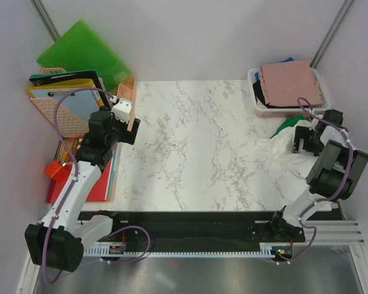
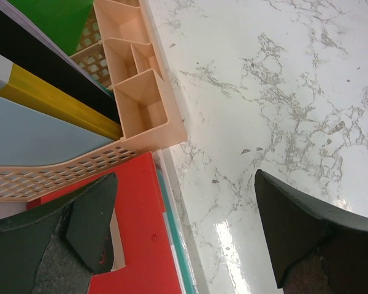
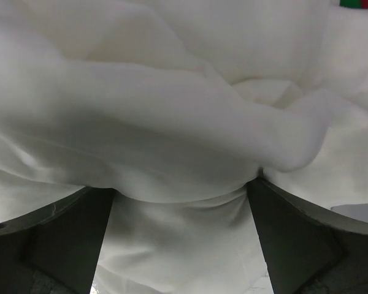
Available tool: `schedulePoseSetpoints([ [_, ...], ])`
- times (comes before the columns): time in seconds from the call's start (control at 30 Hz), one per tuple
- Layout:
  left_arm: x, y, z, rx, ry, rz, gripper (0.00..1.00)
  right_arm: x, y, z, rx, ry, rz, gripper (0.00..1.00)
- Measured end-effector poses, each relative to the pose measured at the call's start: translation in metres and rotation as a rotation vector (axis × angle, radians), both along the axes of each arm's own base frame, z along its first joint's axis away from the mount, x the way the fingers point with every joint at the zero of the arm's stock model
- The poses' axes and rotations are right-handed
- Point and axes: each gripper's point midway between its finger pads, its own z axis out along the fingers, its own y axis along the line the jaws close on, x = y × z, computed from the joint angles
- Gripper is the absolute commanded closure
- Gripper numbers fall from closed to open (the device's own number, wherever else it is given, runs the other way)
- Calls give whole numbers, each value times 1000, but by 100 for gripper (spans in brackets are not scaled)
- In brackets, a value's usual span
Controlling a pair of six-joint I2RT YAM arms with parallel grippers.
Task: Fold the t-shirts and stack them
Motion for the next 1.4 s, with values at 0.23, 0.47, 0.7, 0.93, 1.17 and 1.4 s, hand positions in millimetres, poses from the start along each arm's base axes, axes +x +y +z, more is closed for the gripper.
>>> schedulePoseSetpoints([
  [0.23,0,-3,0,-7,1,-16,0,-2,0,-3,-93,-49,13,2],
  [0.47,0,-4,0,-9,0,-20,0,-34,12,2,-195,-110,83,2],
  [0.7,-1,-4,2,-10,-6,-21,0,-92,30,5,-218,-14,158,2],
  [0.93,-4,-3,8,-14,-26,-21,0,-129,32,10,-227,61,206,2],
  [1.17,-4,-3,7,-13,-26,-21,0,-133,43,14,-175,60,246,2],
  [1.4,0,-4,-4,-5,4,-22,0,-109,42,96,-245,-118,269,2],
])
